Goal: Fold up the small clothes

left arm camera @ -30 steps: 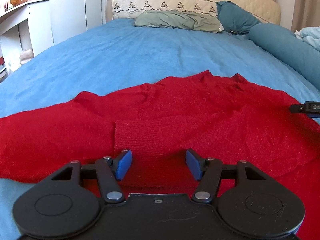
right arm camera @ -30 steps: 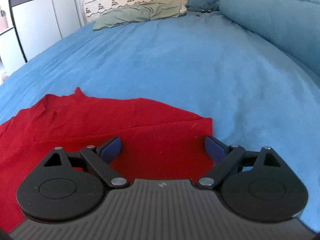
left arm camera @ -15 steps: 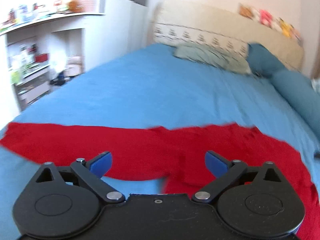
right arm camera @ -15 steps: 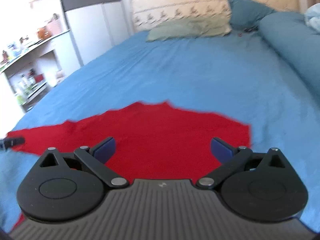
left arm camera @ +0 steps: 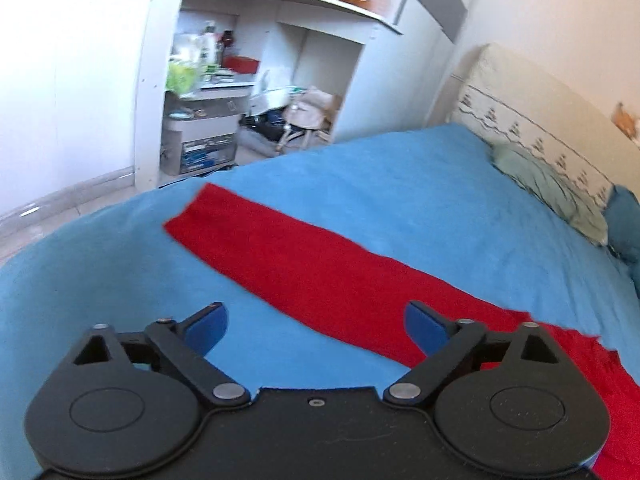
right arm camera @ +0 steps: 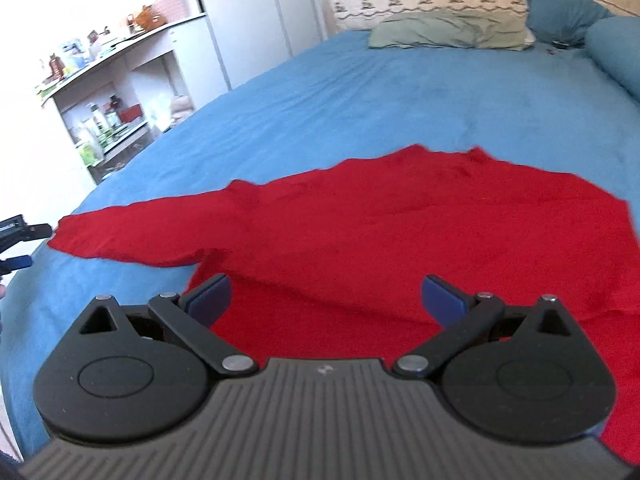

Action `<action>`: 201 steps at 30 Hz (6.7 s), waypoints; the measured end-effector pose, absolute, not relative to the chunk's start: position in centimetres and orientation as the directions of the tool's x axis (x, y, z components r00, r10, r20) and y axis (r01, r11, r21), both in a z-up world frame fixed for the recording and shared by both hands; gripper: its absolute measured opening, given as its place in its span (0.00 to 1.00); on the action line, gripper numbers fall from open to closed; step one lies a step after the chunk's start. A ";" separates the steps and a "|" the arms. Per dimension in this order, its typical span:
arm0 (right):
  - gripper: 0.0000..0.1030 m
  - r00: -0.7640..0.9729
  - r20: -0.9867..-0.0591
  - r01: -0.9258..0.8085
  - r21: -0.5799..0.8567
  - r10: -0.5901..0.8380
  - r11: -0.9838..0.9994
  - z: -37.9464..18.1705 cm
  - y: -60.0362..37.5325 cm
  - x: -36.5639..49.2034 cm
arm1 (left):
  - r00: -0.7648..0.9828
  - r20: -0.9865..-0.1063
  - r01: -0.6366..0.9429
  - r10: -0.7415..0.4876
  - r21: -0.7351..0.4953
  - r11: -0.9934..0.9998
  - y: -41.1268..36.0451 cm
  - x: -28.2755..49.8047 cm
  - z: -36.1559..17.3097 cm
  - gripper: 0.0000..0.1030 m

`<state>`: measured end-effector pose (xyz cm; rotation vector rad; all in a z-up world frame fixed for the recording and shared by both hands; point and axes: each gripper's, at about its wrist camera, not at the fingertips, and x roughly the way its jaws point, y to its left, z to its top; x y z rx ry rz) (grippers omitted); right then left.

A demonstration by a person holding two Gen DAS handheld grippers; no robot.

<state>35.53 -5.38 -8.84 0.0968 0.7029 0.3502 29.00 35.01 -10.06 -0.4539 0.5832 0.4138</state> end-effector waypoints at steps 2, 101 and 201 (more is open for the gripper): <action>1.00 0.708 -0.616 -0.294 0.187 0.345 0.937 -9.0 -4.2 35.8 | 0.748 -0.618 -0.503 0.242 -0.289 0.815 36.4 29.6 -11.3 0.80; 0.23 0.779 -0.625 -0.070 0.006 0.058 0.998 -11.4 -12.0 39.1 | 0.807 -0.591 -0.052 0.007 -0.060 0.997 12.9 35.4 -14.0 0.89; 0.82 0.679 -0.731 0.148 0.046 -0.067 0.988 -13.2 -24.7 2.1 | 0.633 -0.766 -0.004 -0.111 -0.147 0.989 12.6 8.7 -13.7 0.60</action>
